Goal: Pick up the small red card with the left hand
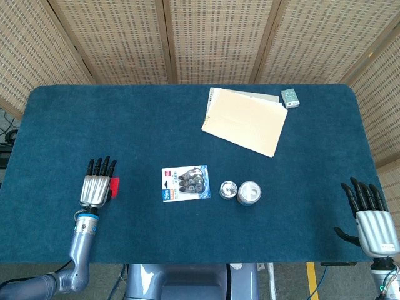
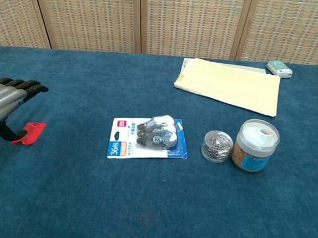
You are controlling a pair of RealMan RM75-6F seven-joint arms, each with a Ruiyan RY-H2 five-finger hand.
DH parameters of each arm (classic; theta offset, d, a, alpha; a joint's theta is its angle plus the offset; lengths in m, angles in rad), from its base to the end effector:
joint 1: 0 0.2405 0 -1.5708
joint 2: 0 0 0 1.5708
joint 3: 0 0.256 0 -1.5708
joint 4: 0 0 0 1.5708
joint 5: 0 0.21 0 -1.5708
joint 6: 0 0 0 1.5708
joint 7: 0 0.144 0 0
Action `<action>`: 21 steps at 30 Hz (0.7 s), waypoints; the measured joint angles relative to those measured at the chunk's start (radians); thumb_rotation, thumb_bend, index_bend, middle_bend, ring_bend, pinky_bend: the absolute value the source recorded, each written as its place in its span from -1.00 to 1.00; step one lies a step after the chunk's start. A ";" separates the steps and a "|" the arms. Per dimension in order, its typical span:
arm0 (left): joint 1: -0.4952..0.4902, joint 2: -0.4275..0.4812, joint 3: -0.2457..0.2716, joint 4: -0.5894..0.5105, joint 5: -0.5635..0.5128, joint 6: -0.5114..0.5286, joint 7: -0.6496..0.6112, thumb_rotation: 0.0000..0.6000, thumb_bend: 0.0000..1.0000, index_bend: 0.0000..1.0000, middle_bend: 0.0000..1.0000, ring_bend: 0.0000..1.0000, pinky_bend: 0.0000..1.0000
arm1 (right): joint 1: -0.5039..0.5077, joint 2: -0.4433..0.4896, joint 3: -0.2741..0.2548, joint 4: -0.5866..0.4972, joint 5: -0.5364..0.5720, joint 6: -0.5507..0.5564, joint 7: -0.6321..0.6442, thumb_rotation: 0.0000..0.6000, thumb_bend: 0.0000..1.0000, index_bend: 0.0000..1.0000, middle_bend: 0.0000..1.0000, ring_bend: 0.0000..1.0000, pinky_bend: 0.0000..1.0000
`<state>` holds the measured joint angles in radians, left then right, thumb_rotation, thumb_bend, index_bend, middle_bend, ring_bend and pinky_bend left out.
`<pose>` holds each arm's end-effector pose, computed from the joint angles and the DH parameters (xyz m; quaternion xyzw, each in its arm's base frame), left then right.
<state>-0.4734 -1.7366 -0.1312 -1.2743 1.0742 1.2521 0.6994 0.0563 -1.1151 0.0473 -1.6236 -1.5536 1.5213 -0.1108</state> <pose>-0.2466 0.2933 -0.0288 -0.6830 -0.3237 -0.2413 0.6087 -0.3050 -0.1713 0.1607 0.6167 -0.3433 0.3702 0.6040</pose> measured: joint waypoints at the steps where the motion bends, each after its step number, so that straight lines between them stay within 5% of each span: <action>1: 0.001 0.001 -0.002 0.001 0.002 0.003 -0.001 1.00 -0.26 -1.00 -1.00 -1.00 -1.00 | 0.000 0.000 0.000 0.000 0.000 0.000 0.000 1.00 -0.84 -1.00 -1.00 -1.00 -1.00; 13: 0.020 0.022 0.001 -0.027 0.014 0.004 -0.046 1.00 -0.26 -0.96 -1.00 -1.00 -1.00 | -0.001 0.003 0.000 -0.002 0.006 -0.003 0.002 1.00 -0.85 -1.00 -1.00 -1.00 -1.00; 21: 0.040 0.059 0.023 -0.072 0.056 0.018 -0.078 1.00 -0.26 -0.34 -1.00 -1.00 -1.00 | 0.000 0.004 0.001 -0.006 0.004 -0.003 -0.001 1.00 -0.84 -1.00 -1.00 -1.00 -1.00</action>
<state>-0.4333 -1.6776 -0.1083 -1.3465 1.1299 1.2696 0.6217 0.0559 -1.1115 0.0482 -1.6292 -1.5491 1.5186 -0.1119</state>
